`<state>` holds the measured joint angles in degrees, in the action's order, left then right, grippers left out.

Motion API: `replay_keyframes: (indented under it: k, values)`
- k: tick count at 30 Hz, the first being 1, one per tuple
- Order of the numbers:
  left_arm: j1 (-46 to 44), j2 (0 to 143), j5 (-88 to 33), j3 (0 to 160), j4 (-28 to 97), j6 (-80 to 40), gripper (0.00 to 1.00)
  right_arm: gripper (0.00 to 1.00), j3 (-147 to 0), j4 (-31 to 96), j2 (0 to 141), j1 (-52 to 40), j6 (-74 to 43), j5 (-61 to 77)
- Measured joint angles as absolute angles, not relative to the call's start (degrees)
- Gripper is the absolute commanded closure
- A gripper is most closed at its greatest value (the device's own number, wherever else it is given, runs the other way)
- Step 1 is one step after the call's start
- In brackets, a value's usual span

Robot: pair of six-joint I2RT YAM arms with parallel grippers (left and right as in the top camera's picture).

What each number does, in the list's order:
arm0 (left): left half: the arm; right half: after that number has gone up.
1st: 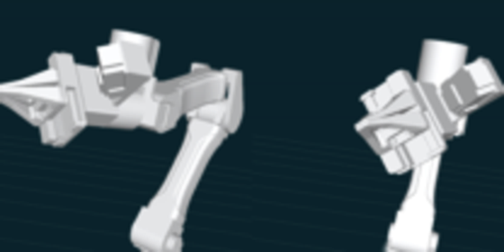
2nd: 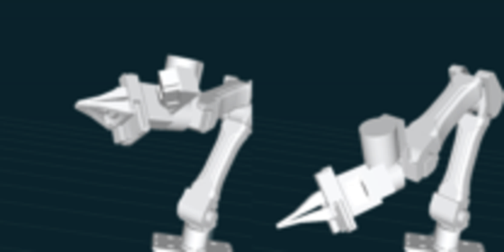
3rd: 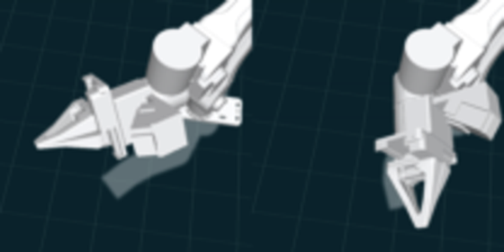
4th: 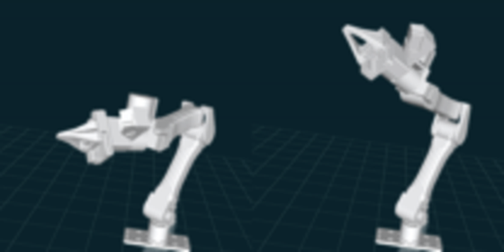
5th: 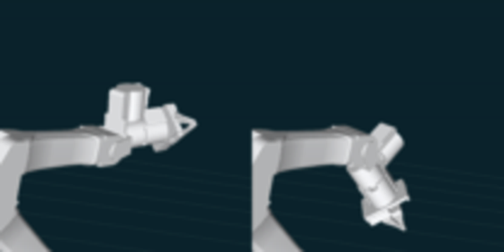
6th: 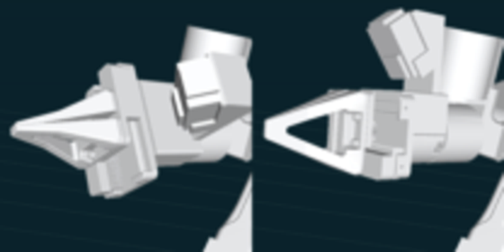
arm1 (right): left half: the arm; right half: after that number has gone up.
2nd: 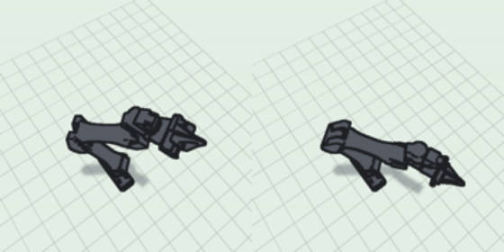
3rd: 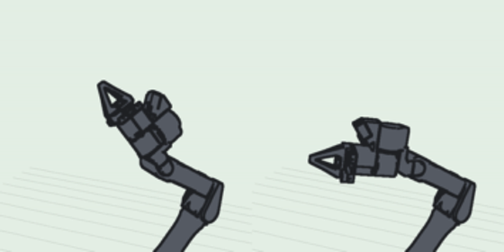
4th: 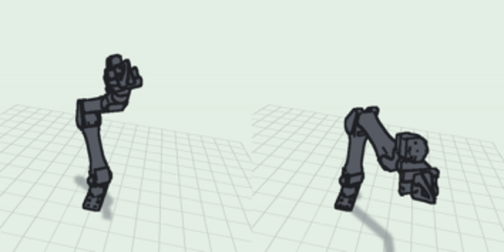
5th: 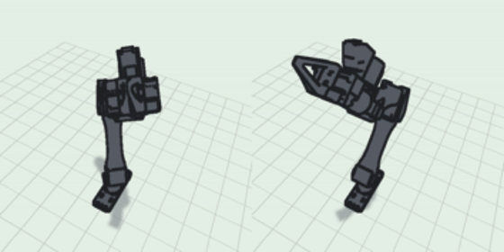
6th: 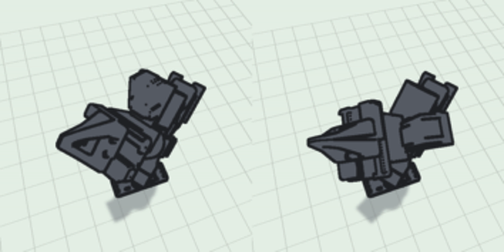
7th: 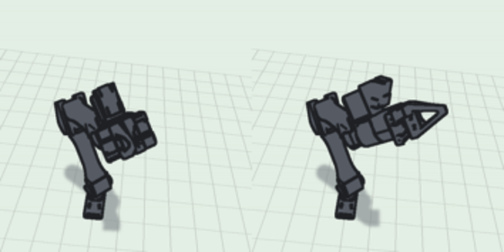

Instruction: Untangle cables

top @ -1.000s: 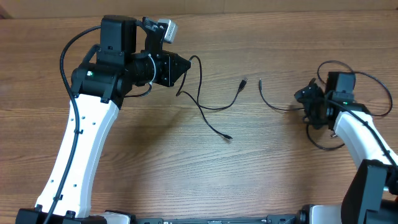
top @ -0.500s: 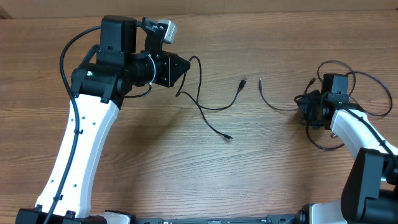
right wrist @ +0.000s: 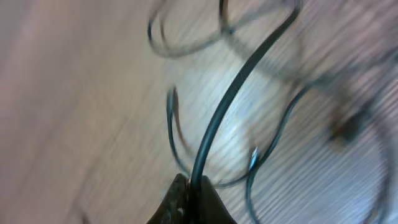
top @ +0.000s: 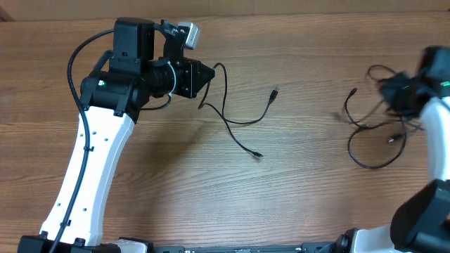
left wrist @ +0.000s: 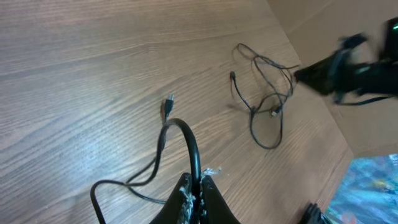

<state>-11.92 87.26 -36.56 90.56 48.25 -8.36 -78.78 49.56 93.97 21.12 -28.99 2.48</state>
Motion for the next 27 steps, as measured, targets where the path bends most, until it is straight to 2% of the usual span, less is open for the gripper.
replay_keyframes:
  k: [4, 5, 6, 7, 8, 9, 11, 21, 27]
  values:
    - [-11.92, 87.26, -36.32, 90.56, 48.27, -8.36, 0.96, 0.96, -83.40, 50.83, 93.89, 26.26, -26.35, 2.26]
    - [-11.92, 87.26, -36.25, 90.56, 48.25, -8.36, 0.96, 0.93, -83.57, 51.20, 93.89, 27.49, -25.80, 2.09]
    - [-11.92, 87.26, -36.16, 90.56, 48.25, -8.36, 0.96, 0.83, -83.57, 51.68, 93.89, 28.10, -25.65, 2.04]
    - [-11.92, 87.26, -36.14, 90.56, 48.25, -8.36, 0.96, 0.68, -83.57, 52.36, 93.93, 28.75, -25.43, 2.02]
    - [-11.92, 87.26, -36.14, 90.56, 48.21, -8.36, 0.96, 0.48, -83.57, 52.53, 93.93, 28.93, -25.10, 2.07]
    - [-11.92, 87.26, -36.14, 90.56, 48.21, -8.36, 0.96, 0.34, -83.57, 52.40, 93.93, 28.99, -24.36, 2.42]
    - [-11.92, 87.29, -36.12, 90.56, 48.21, -8.36, 0.96, 0.23, -83.57, 51.77, 93.93, 28.64, -22.59, 3.77]
    - [-13.76, 87.26, -33.74, 90.56, 47.92, -8.36, 0.96, 0.07, -83.57, 52.23, 93.93, 20.16, -12.84, 15.29]
    - [-15.40, 87.26, -27.03, 90.56, 49.56, -8.36, 0.96, 0.03, -83.57, 55.16, 93.93, 13.04, -9.30, 16.78]
